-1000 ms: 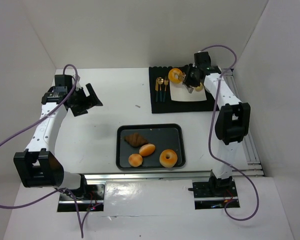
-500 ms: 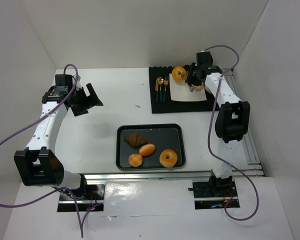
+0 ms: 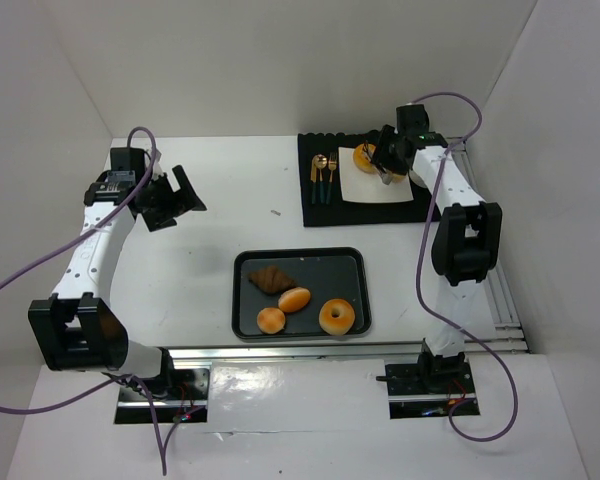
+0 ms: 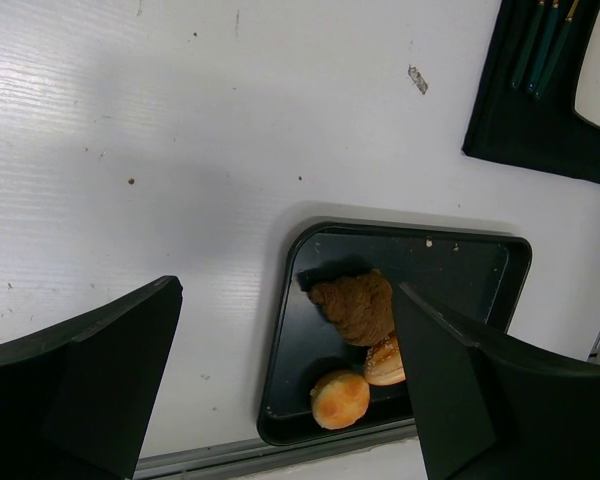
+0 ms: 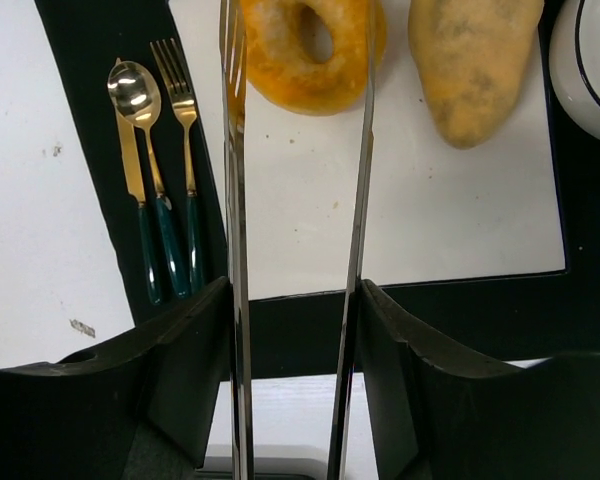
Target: Place the bread
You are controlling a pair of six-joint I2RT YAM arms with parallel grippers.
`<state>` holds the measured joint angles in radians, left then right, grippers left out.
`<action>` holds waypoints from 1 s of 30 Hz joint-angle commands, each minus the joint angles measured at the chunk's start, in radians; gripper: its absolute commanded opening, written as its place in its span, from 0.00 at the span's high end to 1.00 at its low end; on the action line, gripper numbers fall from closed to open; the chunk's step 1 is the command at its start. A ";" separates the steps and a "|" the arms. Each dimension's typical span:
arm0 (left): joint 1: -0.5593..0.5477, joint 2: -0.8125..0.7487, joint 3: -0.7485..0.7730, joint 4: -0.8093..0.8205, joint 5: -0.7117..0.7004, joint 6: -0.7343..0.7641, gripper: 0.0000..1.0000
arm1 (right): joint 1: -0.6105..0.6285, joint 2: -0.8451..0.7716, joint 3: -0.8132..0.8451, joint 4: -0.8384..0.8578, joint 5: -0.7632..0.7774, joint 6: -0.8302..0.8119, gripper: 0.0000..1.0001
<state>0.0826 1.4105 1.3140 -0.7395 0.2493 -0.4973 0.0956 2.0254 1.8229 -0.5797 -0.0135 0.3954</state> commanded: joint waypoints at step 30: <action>0.005 -0.139 -0.007 -0.037 -0.022 0.029 0.00 | 0.831 -0.687 -0.511 -0.331 -0.097 -0.107 0.42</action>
<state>0.0826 1.3014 1.3067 -0.7708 0.2340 -0.4931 0.8997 1.2858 1.2530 -0.8677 -0.1909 0.3210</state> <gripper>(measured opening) 0.997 0.580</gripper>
